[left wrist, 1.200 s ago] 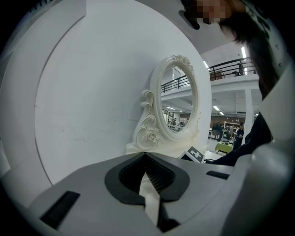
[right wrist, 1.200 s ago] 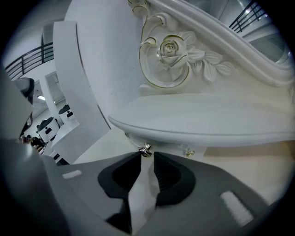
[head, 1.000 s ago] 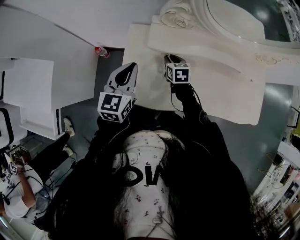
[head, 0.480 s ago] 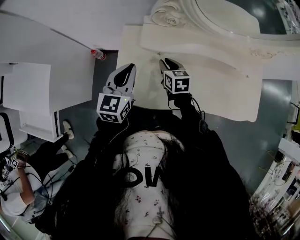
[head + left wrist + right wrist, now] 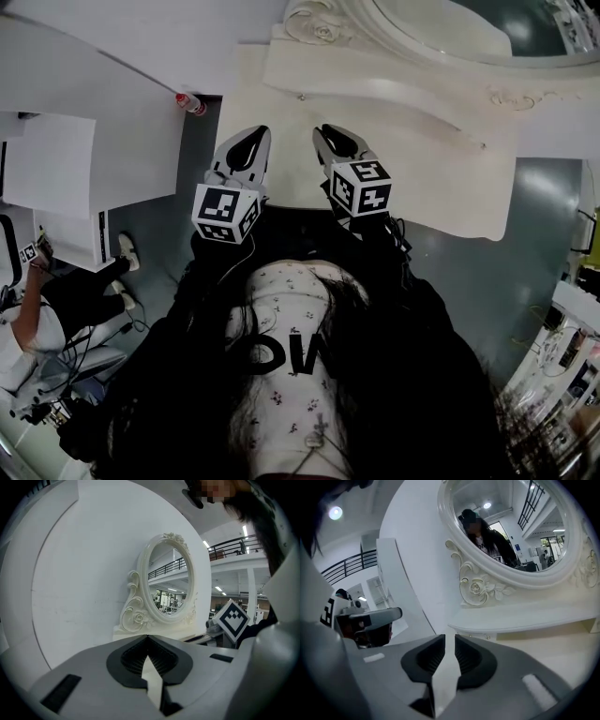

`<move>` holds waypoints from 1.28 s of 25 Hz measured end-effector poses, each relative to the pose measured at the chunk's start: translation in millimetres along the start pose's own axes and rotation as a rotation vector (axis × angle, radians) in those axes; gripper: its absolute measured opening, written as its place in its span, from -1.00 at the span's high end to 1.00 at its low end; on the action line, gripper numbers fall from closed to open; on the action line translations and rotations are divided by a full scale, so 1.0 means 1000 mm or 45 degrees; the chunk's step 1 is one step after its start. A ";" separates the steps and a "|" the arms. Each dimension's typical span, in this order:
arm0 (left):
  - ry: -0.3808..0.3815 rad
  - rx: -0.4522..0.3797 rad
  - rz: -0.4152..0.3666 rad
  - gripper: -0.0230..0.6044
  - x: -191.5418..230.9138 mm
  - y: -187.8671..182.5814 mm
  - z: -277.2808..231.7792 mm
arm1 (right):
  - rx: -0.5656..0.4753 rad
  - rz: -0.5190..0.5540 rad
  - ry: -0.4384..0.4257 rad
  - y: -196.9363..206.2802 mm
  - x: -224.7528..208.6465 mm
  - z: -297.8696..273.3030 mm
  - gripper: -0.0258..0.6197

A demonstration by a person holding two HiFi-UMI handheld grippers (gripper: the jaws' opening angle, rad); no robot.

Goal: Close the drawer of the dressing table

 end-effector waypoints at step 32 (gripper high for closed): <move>-0.174 0.030 0.003 0.93 -0.132 0.051 0.112 | -0.004 0.126 -0.269 0.062 0.064 0.139 0.70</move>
Point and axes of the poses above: the fingertips, and each gripper's own axes: z backward along the fingers, x to its left, y out of its underside, the point moved 1 cm from there along z, backward along the fingers, and after that the axes turned 1 degree about -z, right-handed, at the moved point
